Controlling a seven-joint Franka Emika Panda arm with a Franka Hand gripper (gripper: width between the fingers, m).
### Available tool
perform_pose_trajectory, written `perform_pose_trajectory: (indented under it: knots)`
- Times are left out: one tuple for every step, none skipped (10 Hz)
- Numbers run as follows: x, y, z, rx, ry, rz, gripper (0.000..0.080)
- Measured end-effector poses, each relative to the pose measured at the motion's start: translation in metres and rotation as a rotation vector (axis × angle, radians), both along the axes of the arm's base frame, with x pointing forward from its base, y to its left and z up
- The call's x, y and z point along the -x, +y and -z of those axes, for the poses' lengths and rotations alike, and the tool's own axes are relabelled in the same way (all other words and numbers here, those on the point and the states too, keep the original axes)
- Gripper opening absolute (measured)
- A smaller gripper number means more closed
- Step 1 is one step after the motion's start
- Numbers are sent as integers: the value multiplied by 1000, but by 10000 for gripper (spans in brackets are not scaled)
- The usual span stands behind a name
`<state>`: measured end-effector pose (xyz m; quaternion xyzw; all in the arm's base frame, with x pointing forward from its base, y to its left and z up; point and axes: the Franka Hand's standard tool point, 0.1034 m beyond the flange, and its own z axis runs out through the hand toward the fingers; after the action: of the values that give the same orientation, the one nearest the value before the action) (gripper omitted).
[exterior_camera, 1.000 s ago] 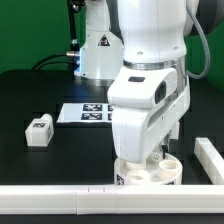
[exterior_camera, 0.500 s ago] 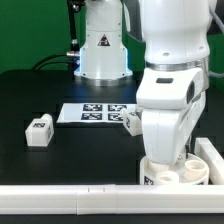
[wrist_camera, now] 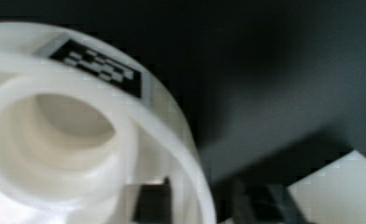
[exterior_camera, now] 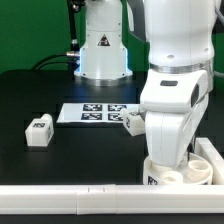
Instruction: Assemble stool
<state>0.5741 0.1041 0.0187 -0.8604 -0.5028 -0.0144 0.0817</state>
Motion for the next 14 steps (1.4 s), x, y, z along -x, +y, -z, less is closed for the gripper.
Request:
perform_pose_trajectory:
  knots:
    - [0, 0, 0, 0, 0, 0, 278]
    - [0, 0, -1, 0, 1, 0, 278]
    - [-2, 0, -5, 0, 5, -2, 461]
    - [-6, 0, -11, 0, 7, -3, 581]
    - [-8, 0, -17, 1, 0, -4, 581]
    - [-8, -2, -28, 5, -9, -1, 635]
    - [-5, -4, -40, 12, -18, 22, 645]
    - [-1, -3, -46, 24, -35, 108, 645]
    - [3, -2, -46, 31, -37, 177, 649]
    - [4, 3, -46, 40, -31, 250, 649]
    - [5, 6, -45, 42, -19, 318, 649]
    - [5, 4, -45, 42, -21, 303, 649]
    - [5, 4, -45, 42, -20, 305, 649]
    - [6, 4, -44, 42, -20, 305, 649]
